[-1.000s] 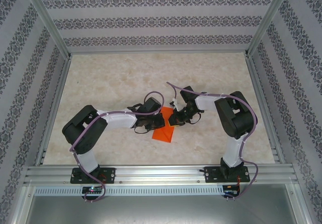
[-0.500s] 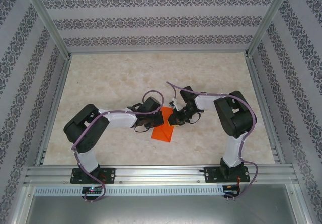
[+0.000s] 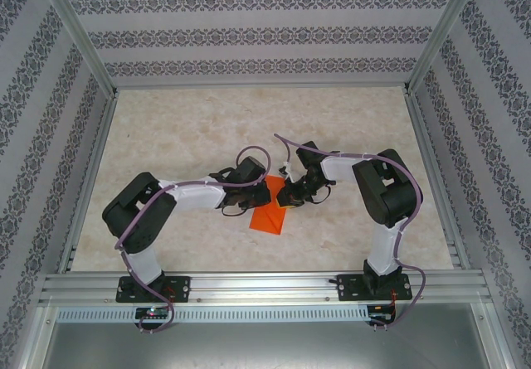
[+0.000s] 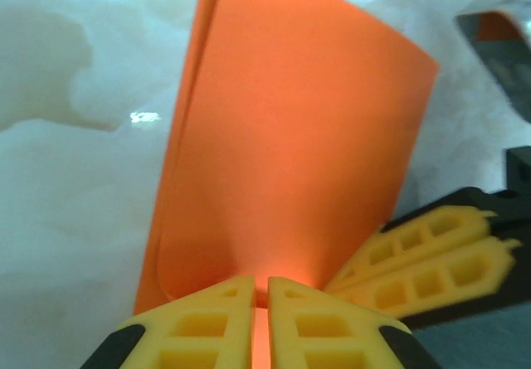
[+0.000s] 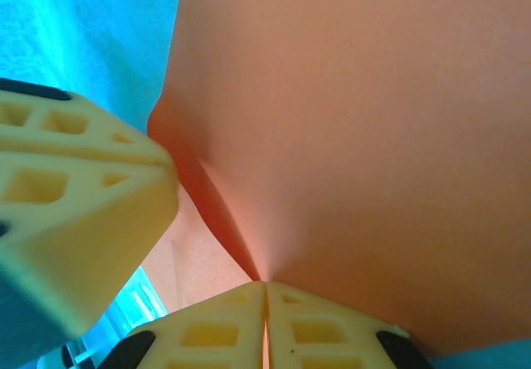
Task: Fold a paper plane with a square sheet of paper (pick it up from the middle)
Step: Fold the triangle a second time at the center of the table.
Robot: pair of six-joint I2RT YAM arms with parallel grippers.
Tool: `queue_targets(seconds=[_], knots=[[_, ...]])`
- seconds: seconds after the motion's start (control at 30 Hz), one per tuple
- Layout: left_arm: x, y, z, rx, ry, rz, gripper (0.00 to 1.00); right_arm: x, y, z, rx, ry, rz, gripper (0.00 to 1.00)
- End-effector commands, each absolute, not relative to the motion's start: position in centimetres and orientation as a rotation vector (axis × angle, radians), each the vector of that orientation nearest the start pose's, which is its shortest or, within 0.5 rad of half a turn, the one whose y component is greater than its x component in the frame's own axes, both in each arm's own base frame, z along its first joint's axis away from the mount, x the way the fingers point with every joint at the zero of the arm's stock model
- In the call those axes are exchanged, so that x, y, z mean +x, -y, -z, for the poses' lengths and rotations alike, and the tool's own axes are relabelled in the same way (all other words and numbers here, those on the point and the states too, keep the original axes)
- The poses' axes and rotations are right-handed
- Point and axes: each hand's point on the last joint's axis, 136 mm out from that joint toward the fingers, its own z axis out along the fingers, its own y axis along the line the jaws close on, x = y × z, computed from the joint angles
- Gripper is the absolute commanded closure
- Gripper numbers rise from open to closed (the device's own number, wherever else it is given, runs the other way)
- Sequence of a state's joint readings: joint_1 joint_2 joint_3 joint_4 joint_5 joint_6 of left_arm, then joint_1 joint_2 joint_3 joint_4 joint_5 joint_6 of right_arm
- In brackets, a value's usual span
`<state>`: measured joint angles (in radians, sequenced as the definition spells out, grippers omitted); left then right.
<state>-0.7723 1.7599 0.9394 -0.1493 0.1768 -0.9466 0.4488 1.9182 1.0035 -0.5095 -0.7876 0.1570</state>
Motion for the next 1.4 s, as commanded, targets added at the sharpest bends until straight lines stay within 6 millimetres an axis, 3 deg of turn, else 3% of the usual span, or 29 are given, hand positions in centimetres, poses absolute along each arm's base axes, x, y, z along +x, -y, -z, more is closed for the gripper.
queue_targets(seconds=[0.0,0.2,0.5,0.67,0.77,0.97,1.07,1.17,1.27,1.37], knots=[[28.5,32.6,-7.2,-0.091,-2.683,0.935,0.85,24.4,-24.0,2.5,-0.505,-3.049,-1.091,0.9],[27.3,32.8,-6.8,-0.1,-2.719,1.0,0.85,24.5,-24.0,2.5,-0.501,-3.051,-1.091,0.9],[26.1,31.3,-1.0,-0.187,-2.839,0.882,0.89,24.3,-24.0,2.5,-0.502,-3.053,-1.095,0.89],[25.6,30.4,0.6,-0.202,-2.879,0.816,0.91,24.6,-24.2,1.8,-0.521,-3.037,-1.106,0.87],[25.2,29.9,1.1,-0.21,-2.889,0.791,0.91,25.2,-24.5,-0.1,-0.515,-2.989,-1.13,0.78],[25.3,29.9,1.0,-0.194,-2.889,0.792,0.92,26.7,-23.4,-5.5,-0.407,-2.856,-1.069,0.7],[25.2,30.0,1.1,-0.188,-2.893,0.791,0.92,26.5,-22.8,-7.3,-0.359,-2.802,-1.044,0.69],[25.2,30.0,1.2,-0.186,-2.896,0.791,0.92,25.1,-24.1,-8.7,-0.333,-2.745,-1.159,0.76],[25.2,30.0,1.2,-0.184,-2.893,0.791,0.92,23.3,-25.7,-8.1,-0.338,-2.756,-1.183,0.88],[25.3,30.1,1.2,-0.185,-2.891,0.797,0.92,22.3,-26.6,-7.2,-0.281,-2.773,-1.194,0.92]])
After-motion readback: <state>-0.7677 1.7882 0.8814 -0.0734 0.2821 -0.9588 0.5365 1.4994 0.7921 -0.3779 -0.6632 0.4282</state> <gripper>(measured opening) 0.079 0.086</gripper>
